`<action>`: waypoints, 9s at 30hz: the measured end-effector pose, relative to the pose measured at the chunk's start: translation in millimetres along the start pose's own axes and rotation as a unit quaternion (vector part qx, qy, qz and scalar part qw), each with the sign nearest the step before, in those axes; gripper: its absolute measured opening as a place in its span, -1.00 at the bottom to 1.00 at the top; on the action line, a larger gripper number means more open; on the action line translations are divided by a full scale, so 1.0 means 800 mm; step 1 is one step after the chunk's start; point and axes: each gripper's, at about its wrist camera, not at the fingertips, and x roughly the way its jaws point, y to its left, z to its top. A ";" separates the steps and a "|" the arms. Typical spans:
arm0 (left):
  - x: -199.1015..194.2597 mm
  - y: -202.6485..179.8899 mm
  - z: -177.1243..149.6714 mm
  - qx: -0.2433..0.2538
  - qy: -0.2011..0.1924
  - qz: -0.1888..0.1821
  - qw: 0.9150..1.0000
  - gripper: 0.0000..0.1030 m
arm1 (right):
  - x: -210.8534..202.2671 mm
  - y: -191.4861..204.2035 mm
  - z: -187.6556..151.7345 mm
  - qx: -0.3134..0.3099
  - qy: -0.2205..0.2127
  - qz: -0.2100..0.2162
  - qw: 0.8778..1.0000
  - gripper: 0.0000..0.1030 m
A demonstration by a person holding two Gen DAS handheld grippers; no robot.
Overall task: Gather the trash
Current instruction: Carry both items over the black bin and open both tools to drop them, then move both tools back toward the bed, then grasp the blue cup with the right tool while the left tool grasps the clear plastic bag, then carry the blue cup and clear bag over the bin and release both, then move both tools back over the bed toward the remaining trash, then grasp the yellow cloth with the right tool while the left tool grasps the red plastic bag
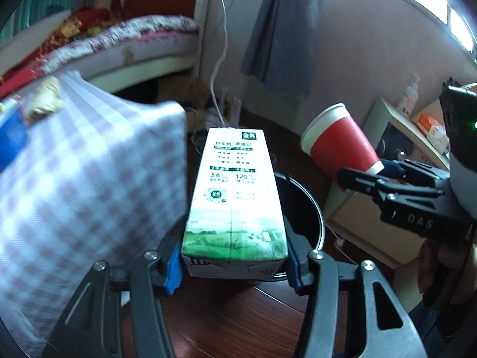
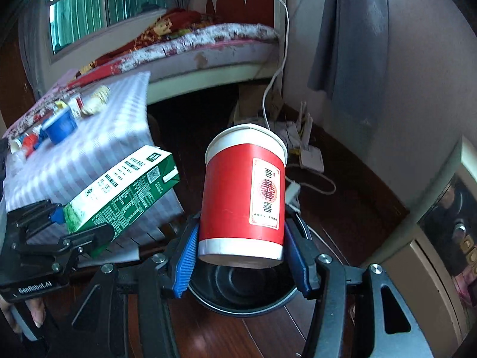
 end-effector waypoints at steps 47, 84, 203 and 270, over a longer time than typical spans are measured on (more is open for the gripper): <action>-0.110 0.114 -0.026 -0.102 -0.039 0.176 0.978 0.99 | 0.001 0.115 0.021 -0.028 0.011 0.040 0.999 0.98; -0.224 0.443 -0.044 -0.278 -0.087 0.329 0.898 0.80 | 0.106 0.429 0.171 -0.147 -0.002 0.137 0.980 0.94; 0.081 0.030 -0.003 -0.021 0.081 0.056 0.995 0.96 | 0.106 -0.051 -0.034 -0.019 0.100 -0.001 0.995 0.98; -0.231 0.481 -0.030 -0.282 -0.084 0.293 0.910 0.76 | 0.109 0.469 0.214 -0.151 -0.014 0.178 0.972 0.97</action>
